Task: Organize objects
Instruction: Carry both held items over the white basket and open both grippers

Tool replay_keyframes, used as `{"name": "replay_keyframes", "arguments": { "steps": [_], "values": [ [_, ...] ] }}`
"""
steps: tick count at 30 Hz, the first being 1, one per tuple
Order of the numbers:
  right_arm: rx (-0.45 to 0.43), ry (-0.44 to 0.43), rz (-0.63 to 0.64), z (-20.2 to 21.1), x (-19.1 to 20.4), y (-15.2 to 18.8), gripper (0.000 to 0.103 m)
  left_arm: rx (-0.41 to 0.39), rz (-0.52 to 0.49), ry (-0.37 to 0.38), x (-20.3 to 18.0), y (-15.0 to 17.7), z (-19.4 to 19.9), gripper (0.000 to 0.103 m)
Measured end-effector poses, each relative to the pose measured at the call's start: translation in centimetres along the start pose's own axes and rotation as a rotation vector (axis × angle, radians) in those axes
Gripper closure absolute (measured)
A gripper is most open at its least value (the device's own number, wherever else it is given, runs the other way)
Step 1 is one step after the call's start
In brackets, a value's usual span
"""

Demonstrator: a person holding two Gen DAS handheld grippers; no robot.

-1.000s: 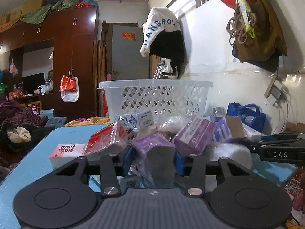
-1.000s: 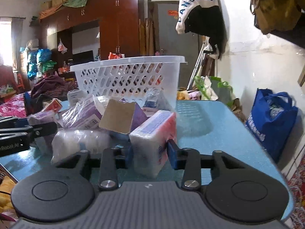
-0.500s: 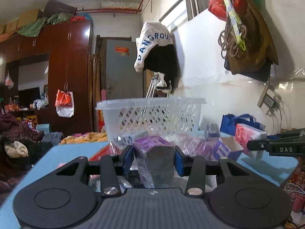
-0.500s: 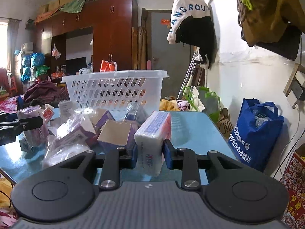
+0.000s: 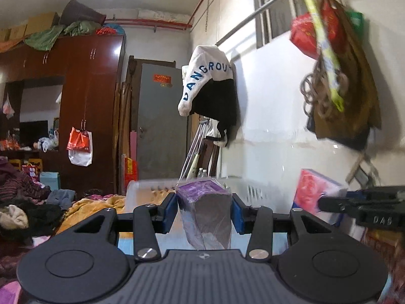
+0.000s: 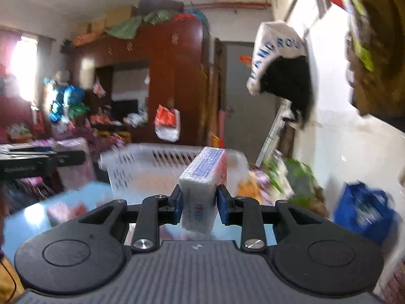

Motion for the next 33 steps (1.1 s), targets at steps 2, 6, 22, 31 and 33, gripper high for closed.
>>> {"name": "replay_keyframes", "arguments": {
  "steps": [2, 6, 22, 31, 33],
  "values": [
    [-0.016, -0.002, 0.027, -2.2, 0.2, -2.4, 0.072, 0.034, 0.014, 0.009, 0.3, -2.3, -2.6, 0.055],
    [0.049, -0.005, 0.040, -7.7, -0.2, -5.2, 0.072, 0.110, 0.062, -0.010, 1.6, -4.8, -7.6, 0.055],
    [0.093, -0.034, 0.082, -10.1, 1.1, -4.9, 0.039, 0.145, 0.016, -0.174, 2.9, -5.4, -10.9, 0.016],
    [0.001, 0.009, 0.034, -0.9, 1.1, 3.1, 0.000, 0.066, 0.047, -0.061, 3.8, 2.0, -0.7, 0.014],
    [-0.002, -0.005, -0.018, 0.6, 0.7, 5.3, 0.000, 0.063, 0.063, -0.061, 4.2, 4.3, 1.0, 0.014]
  ]
}}
Point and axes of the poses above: each gripper's, at about its wrist camera, not at the fingertips, and z roughly against the way its jaws point, x to its left, y to its underside, the point moved 8 cm from there along -z, roughly the way its jaws point, and after that the axes turned 14 degrees about x, right-handed, at the moved point
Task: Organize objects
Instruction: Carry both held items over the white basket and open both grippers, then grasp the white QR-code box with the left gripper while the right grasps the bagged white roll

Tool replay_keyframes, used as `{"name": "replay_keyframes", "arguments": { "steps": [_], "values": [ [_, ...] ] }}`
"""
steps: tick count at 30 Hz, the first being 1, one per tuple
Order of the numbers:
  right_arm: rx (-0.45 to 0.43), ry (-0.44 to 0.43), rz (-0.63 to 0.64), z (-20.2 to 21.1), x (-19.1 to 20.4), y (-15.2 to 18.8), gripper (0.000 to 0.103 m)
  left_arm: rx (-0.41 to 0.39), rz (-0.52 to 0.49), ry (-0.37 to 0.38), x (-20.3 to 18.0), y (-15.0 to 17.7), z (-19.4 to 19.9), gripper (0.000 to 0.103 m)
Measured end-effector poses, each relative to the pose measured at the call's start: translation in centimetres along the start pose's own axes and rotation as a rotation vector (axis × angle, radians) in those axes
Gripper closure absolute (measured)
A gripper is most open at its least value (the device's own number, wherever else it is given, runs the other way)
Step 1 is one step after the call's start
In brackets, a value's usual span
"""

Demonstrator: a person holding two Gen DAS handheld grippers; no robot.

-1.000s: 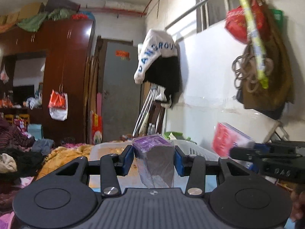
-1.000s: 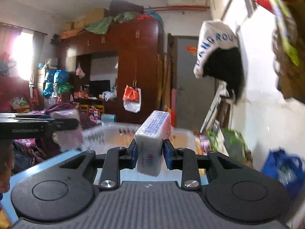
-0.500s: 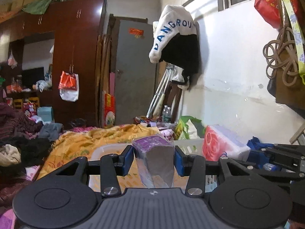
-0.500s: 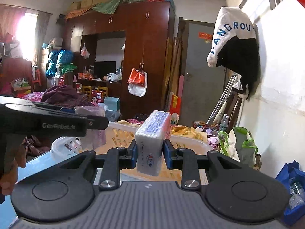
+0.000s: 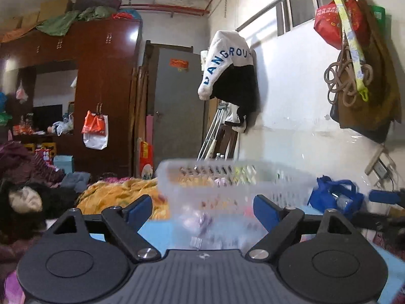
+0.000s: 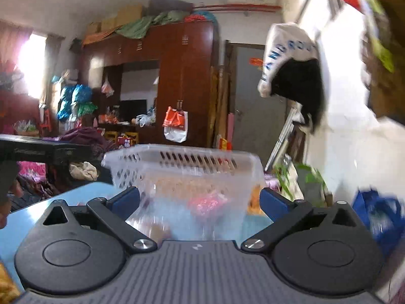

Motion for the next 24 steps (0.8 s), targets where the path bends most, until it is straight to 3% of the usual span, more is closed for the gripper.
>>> {"name": "replay_keyframes", "arguments": {
  "steps": [3, 9, 12, 19, 24],
  "values": [
    [0.023, -0.106, -0.057, 1.6, 0.3, 2.9, 0.000, 0.007, 0.026, 0.017, 0.6, 3.0, 1.3, 0.014],
    [0.085, -0.116, 0.001, 0.7, 2.8, 4.9, 0.000, 0.048, 0.051, 0.000, 1.1, 7.3, 2.3, 0.014],
    [0.079, -0.139, 0.014, 0.3, 4.0, 5.0, 0.006, 0.058, 0.023, -0.028, 0.7, 8.0, 1.8, 0.014],
    [0.074, -0.086, 0.020, -0.2, 4.9, 6.7, 0.024, 0.055, -0.001, -0.081, 0.3, 9.9, 0.9, 0.014],
    [0.024, -0.044, 0.009, 0.2, 5.1, 7.8, 0.025, 0.036, 0.009, -0.112, 0.1, 11.2, 0.5, 0.014]
  ]
}}
Point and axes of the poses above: each gripper's, at about its wrist camera, not at the fingertips, and z roughly against the way its jaws point, x to its left, y to its underside, the point moved 8 cm from there along -z, roughly the way its jaws point, and after that the axes turned 14 degrees about x, right-handed, at the moved point
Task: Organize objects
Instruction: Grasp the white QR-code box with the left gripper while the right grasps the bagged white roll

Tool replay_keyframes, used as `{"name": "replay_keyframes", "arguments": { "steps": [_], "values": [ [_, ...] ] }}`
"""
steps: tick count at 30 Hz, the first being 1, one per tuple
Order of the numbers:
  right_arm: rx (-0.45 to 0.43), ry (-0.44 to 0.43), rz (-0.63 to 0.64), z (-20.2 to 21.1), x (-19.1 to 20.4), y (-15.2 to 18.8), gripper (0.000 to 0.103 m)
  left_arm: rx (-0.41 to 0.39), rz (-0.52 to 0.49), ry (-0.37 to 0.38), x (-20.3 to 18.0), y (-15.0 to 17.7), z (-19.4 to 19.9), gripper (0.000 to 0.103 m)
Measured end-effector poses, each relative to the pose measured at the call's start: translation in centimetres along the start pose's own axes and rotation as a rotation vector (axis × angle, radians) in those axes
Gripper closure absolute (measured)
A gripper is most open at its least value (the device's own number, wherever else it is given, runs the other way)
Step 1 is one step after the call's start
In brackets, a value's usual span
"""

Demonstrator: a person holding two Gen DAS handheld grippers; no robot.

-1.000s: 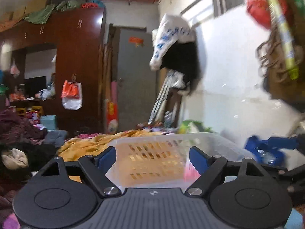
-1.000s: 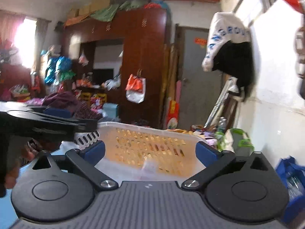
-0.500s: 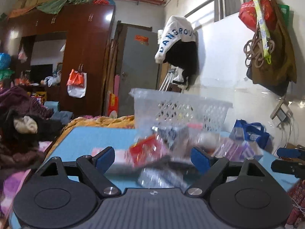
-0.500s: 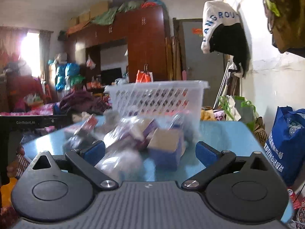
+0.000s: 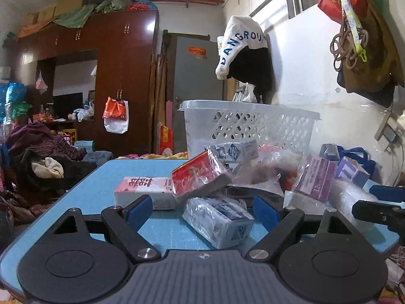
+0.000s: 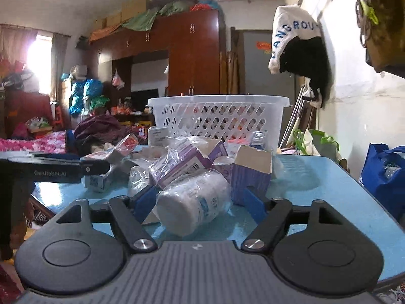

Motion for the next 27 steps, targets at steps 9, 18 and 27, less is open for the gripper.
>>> {"name": "replay_keyframes", "arguments": {
  "steps": [9, 18, 27],
  "values": [
    [-0.009, 0.006, 0.009, 0.1, 0.2, 0.1, 0.036, 0.012, -0.021, -0.050, -0.8, 0.6, -1.0, 0.018],
    [0.020, 0.026, -0.006, -1.0, 0.3, 0.4, 0.038, 0.007, -0.045, -0.084, -1.4, 0.9, -1.2, 0.021],
    [-0.018, 0.057, 0.063, 0.6, 0.3, 0.1, 0.042, -0.048, -0.033, -0.103, -1.0, 1.2, 0.1, 0.052]
  ]
}}
Point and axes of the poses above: each gripper's, at about its wrist camera, not at the fingertips, and z roughly against the way its jaws point, x to its left, y to its underside, the point moved 8 cm from there along -z, roughly the way its jaws point, and after that the axes turned 14 degrees about x, right-handed, at the moved point
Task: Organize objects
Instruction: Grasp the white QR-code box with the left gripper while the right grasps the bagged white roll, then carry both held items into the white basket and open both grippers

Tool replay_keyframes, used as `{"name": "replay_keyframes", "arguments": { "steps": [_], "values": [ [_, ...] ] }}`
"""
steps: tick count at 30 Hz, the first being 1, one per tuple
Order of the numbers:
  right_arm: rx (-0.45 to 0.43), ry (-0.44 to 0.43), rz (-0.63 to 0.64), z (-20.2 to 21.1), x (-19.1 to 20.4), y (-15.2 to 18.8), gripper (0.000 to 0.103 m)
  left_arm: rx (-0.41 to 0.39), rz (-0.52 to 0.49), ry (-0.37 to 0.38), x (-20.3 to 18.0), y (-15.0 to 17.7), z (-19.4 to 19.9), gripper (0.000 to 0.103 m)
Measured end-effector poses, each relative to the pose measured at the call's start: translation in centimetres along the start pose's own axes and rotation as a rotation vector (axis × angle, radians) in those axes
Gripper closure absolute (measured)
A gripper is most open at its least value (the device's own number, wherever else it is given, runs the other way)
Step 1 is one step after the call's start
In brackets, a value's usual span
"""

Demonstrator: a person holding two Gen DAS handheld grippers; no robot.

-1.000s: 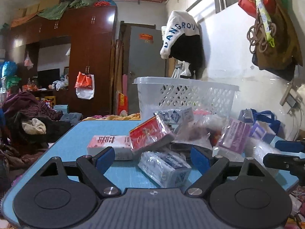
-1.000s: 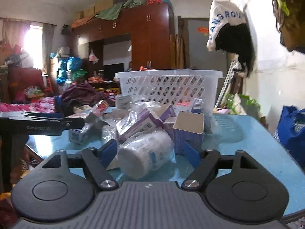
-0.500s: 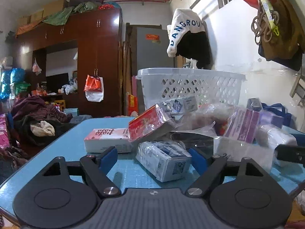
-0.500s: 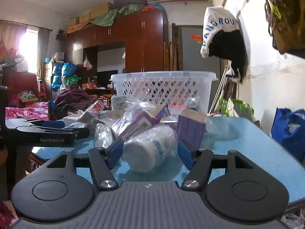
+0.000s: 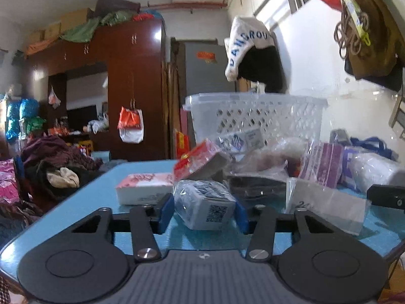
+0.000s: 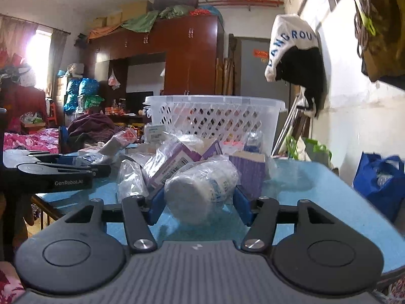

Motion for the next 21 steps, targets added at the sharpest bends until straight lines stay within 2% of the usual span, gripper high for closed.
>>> {"name": "replay_keyframes", "arguments": {
  "steps": [5, 10, 21],
  "values": [
    [-0.028, -0.007, 0.003, 0.7, -0.5, -0.8, 0.042, -0.078, 0.000, 0.000, 0.4, -0.6, 1.8, 0.053],
    [-0.045, -0.019, -0.009, 1.0, -1.0, -1.2, 0.042, -0.078, 0.001, 0.015, 0.4, -0.7, 1.7, 0.053],
    [-0.059, -0.046, -0.017, 1.6, -1.1, -1.8, 0.043, -0.154, -0.002, 0.023, 0.4, -1.7, 3.3, 0.054]
  ]
}}
Point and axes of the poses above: each gripper's, at about its wrist camera, not at the fingertips, and z roughly against the way its jaws point, x to its left, y to its underside, the point moved 8 cm from there along -z, roughly the way its jaws point, and after that the axes turned 14 degrees about x, right-handed, at the moved point
